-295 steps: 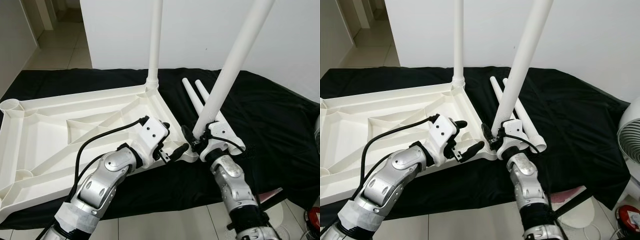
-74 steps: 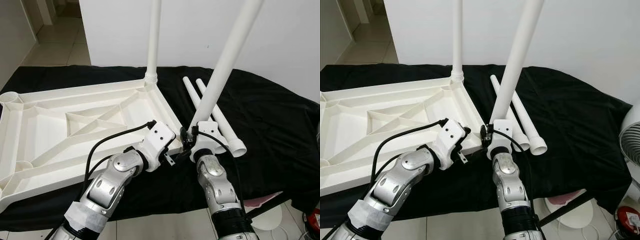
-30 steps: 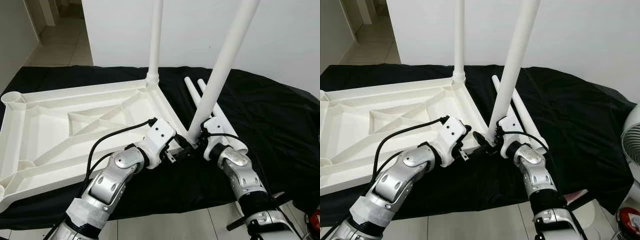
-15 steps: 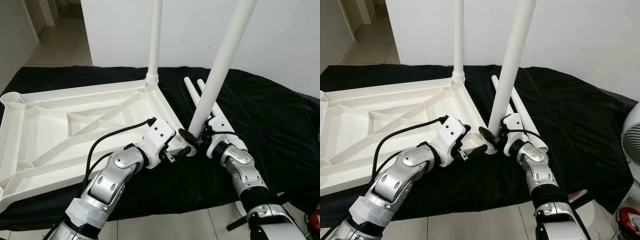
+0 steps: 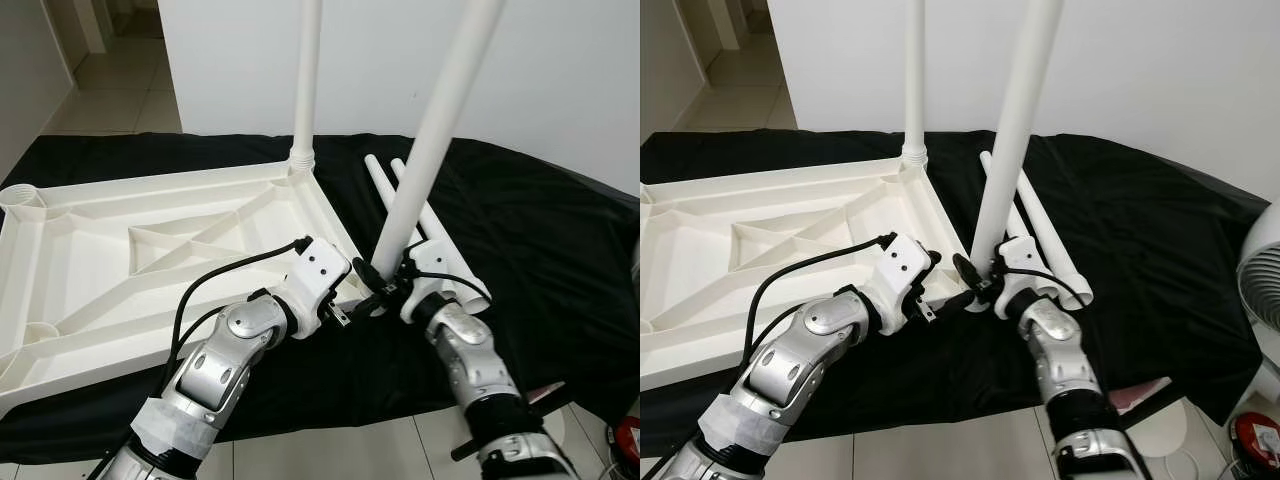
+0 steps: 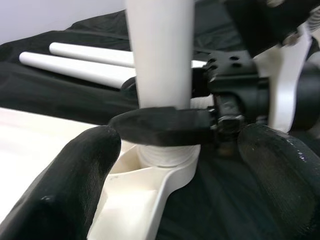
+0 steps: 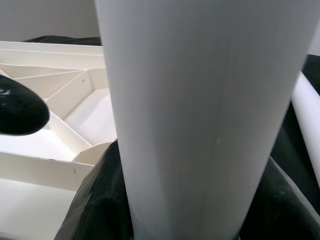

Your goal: Building children table

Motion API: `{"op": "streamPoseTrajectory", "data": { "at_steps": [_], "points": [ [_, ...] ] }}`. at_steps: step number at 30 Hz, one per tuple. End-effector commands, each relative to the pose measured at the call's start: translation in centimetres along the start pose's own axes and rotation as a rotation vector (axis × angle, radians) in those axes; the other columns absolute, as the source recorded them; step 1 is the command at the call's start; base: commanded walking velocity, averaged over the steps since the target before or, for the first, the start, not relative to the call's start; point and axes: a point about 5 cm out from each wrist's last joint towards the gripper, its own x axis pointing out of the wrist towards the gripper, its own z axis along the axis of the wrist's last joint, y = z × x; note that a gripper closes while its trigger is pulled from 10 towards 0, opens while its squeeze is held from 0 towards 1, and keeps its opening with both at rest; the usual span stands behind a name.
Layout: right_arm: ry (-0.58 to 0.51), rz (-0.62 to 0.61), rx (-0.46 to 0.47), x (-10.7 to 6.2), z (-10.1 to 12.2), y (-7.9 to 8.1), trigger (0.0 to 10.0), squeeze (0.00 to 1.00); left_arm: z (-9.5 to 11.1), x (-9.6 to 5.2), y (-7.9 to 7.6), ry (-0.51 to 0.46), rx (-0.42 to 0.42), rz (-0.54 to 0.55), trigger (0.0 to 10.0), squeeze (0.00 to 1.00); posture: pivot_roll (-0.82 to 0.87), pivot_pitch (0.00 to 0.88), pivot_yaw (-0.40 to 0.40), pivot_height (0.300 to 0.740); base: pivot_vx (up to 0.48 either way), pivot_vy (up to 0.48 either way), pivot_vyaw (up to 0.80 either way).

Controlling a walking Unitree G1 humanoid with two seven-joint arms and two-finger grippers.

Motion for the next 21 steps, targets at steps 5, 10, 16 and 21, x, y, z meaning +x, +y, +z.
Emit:
{"op": "streamPoseTrajectory", "data": {
  "at_steps": [5, 10, 16, 21],
  "points": [
    [0.128, -0.125, 0.048, 0.0, -2.0, 1.1, 10.0, 0.00, -0.1, -0.1, -0.3, 0.005, -0.004, -0.007, 10.0, 0.00, 0.04, 0.049, -0.059, 0.740, 0.000, 0.000, 0.00],
    [0.127, -0.384, 0.108, 0.5, -1.6, 1.5, 10.0, 0.00, -0.1, 0.0, -0.2, 0.006, -0.006, -0.007, 10.0, 0.00, 0.04, 0.051, -0.062, 0.740, 0.000, 0.000, 0.00],
    [0.097, -0.469, 0.155, 1.0, -1.0, 2.8, 10.0, 0.00, -0.1, 0.0, -0.3, 0.004, -0.009, -0.006, 10.0, 0.00, 0.04, 0.051, -0.064, 0.740, 0.000, 0.000, 0.00],
    [0.058, -0.420, 0.156, 1.3, -0.2, 3.8, 10.0, 0.00, -0.1, 0.1, -0.3, 0.004, -0.011, -0.006, 10.0, 0.00, 0.04, 0.049, -0.067, 0.740, 0.000, 0.000, 0.00]
  ]
}}
